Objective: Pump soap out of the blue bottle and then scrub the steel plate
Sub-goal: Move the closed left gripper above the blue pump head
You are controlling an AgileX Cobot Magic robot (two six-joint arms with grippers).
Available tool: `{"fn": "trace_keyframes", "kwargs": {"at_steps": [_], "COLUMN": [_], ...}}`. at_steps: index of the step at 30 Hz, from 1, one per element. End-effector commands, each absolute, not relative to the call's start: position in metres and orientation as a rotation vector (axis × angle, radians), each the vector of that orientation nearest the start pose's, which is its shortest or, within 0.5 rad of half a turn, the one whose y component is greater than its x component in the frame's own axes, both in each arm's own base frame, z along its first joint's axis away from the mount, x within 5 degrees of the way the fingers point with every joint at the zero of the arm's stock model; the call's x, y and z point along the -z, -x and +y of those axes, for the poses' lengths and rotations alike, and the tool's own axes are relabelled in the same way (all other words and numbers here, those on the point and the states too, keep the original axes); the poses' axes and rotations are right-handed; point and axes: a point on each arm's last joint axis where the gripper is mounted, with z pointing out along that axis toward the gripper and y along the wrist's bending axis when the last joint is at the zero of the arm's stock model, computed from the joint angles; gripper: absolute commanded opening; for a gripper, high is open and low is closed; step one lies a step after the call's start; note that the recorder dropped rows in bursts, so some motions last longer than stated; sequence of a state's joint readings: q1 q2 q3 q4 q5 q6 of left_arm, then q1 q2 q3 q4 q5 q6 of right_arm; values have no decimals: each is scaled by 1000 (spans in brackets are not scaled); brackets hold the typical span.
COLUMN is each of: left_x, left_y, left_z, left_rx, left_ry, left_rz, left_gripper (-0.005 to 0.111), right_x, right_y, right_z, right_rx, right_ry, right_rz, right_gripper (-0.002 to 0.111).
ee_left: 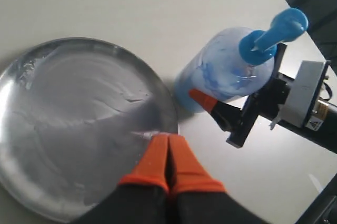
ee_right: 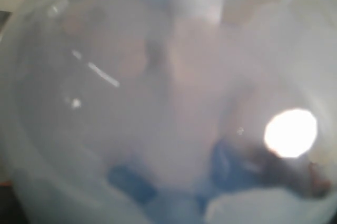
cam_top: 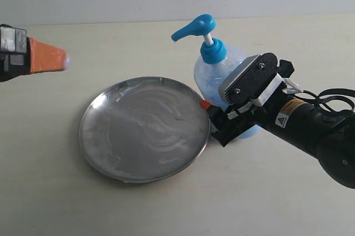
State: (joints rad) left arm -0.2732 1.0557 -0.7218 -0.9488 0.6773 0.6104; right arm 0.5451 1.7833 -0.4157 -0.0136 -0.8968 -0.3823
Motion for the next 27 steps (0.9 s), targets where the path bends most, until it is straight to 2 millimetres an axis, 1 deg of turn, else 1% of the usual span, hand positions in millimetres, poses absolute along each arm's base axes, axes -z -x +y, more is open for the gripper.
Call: {"fn": "trace_keyframes", "kwargs": {"at_steps": [1,7,8,9,10,11,12,14,15,16,19,21,27], "left_x": [-311,-333,-339,-340,-343,-346,-349,-350,-351,-351,-351,-356,-368], "left_y": [-197,-220,-229,-232,-241,-245,-252,-258,-258,-259,-258,-260,-264], "left_z": [-110,-120,-123,-124,-128,-130,-133,-144,-149,-158,-184,-197,-217], "left_rx": [913,929,929,926,928,932,947,943,933,912,860,825,807], "left_ry": [-428,-533,-565,-582,-619,-632,-654,-716,-750,-818,-943,-986,-1019], "left_rz": [2236,2196,2193,2195,2205,2203,2206,2205,2205,2207,2218,2199,2162], "left_gripper": [0,0,0,0,0,0,0,0,0,0,0,0,0], "right_x": [-125,-125,-125,-125,-125,-125,-125,-125,-125,-125,-125,-125,-125], "right_y": [-233,-233,-233,-233,-233,-233,-233,-233,-233,-233,-233,-233,-233], "right_z": [144,144,144,144,144,144,144,144,144,144,144,144,144], "right_rx": [-121,-121,-121,-121,-121,-121,-121,-121,-121,-121,-120,-120,-120], "right_ry": [890,890,890,890,890,890,890,890,890,890,891,891,891], "right_rz": [1714,1714,1714,1714,1714,1714,1714,1714,1714,1714,1713,1713,1713], "right_gripper": [0,0,0,0,0,0,0,0,0,0,0,0,0]}}
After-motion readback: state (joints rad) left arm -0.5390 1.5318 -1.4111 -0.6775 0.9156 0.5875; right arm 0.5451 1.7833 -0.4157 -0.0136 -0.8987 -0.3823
